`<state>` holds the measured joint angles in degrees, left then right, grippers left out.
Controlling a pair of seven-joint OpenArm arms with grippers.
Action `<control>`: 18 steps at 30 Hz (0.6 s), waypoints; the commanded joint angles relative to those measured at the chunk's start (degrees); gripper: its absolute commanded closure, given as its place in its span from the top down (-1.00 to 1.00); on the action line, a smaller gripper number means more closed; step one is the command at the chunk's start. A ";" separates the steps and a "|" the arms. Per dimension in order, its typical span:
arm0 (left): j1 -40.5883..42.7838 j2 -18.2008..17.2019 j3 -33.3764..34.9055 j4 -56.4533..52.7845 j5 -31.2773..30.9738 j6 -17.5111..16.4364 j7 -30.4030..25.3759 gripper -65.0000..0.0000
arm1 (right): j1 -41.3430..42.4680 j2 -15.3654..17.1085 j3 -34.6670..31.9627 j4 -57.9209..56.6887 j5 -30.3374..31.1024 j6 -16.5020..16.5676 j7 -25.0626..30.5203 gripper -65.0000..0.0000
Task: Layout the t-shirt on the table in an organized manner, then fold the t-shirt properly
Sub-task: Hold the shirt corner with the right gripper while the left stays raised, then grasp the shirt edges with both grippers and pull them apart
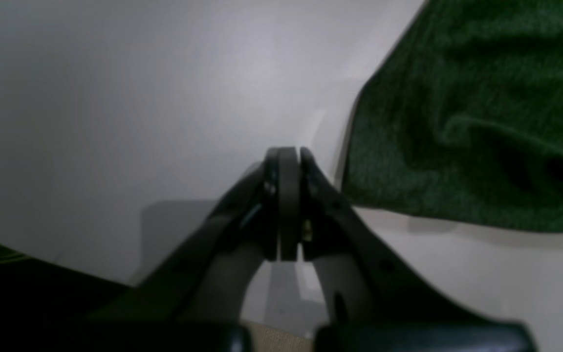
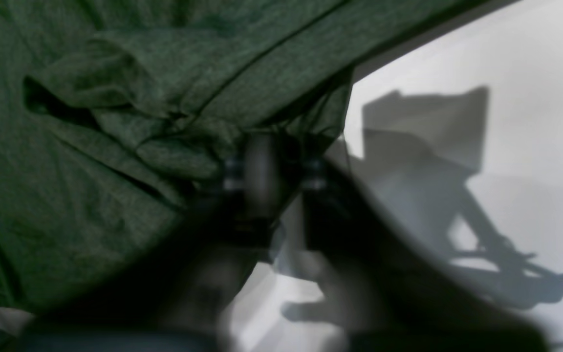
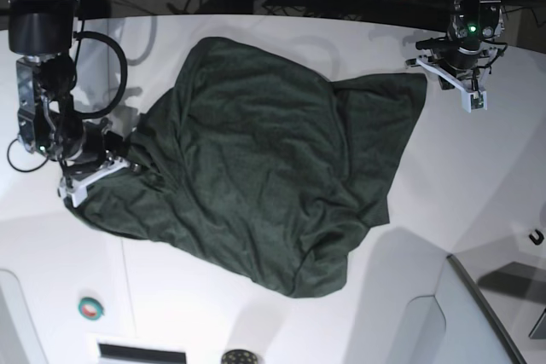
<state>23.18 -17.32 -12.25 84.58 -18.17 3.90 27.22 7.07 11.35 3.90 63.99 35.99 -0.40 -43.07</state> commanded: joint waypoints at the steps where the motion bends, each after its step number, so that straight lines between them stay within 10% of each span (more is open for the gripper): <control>1: -0.01 -0.74 -0.36 0.74 0.28 0.01 -0.89 -1.00 | 1.24 0.73 0.19 1.02 0.63 0.18 0.48 -1.00; 18: -0.28 -0.83 -0.36 1.27 0.11 0.01 -0.89 -1.00 | -9.58 2.40 13.64 18.78 0.36 0.10 -10.78 -1.00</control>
<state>23.00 -17.45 -12.27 84.71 -18.06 3.90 27.24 -2.94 12.95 17.12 81.76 36.01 -0.40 -54.50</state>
